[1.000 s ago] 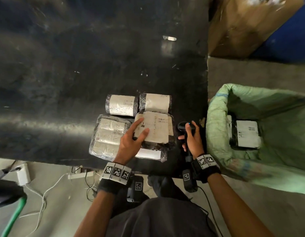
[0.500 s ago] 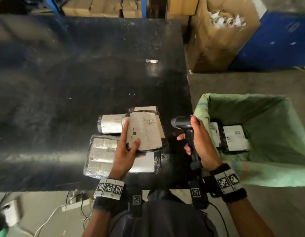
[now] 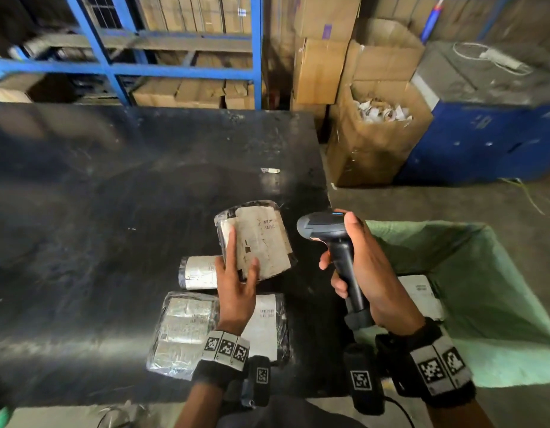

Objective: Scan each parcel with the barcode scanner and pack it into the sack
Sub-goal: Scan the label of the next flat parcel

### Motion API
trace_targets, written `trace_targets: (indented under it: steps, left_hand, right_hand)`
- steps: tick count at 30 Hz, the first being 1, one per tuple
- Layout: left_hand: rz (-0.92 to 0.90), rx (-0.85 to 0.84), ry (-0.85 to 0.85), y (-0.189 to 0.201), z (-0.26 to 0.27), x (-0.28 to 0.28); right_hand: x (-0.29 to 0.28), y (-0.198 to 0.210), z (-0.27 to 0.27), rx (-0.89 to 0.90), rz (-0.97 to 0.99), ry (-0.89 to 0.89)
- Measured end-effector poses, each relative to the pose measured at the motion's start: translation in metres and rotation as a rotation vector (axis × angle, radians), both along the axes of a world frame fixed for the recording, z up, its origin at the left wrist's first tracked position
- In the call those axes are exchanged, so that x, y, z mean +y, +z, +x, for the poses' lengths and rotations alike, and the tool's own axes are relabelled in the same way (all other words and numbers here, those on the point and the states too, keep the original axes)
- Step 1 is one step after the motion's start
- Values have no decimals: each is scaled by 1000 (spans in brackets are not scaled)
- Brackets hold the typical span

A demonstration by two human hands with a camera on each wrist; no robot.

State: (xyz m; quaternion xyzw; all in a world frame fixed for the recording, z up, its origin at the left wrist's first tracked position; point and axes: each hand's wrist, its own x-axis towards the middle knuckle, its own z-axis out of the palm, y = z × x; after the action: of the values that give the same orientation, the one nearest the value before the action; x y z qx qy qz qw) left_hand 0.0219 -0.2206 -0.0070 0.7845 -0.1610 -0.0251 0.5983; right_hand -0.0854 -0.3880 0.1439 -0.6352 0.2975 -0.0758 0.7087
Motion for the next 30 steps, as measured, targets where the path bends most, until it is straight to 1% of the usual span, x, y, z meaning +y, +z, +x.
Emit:
trace_targets:
  steps: [4,11,16,17,19,23,25,27,30]
  left_hand:
    - [21,-66,5,-1,1,3]
    - [-23,-16,5,5,-2,2]
    - [20,-17,39,-3,0,10]
    - [25,-8,41,-3,-1,12]
    - [27,10,49,-4,-2,17]
    - [53,33,60,-4,-4,30]
    - [78,39,81,-4,-6,36]
    - [109,35,98,-3,-6,42]
    - [88,45,107,-8,-5,49]
  right_hand:
    - [2,1,-4,-12,15,34]
    - [2,-2,-4,-7,30,66]
    - [-5,-22,1,13,85,32]
    - [-5,-31,1,36,75,27]
    - [-6,-62,-1,137,11,22]
    - [-8,-144,-9,430,-52,16]
    - [-5,-178,-13,519,-62,0]
    - [-1,-203,-14,519,-48,-42]
    - [7,-226,-8,430,28,-115]
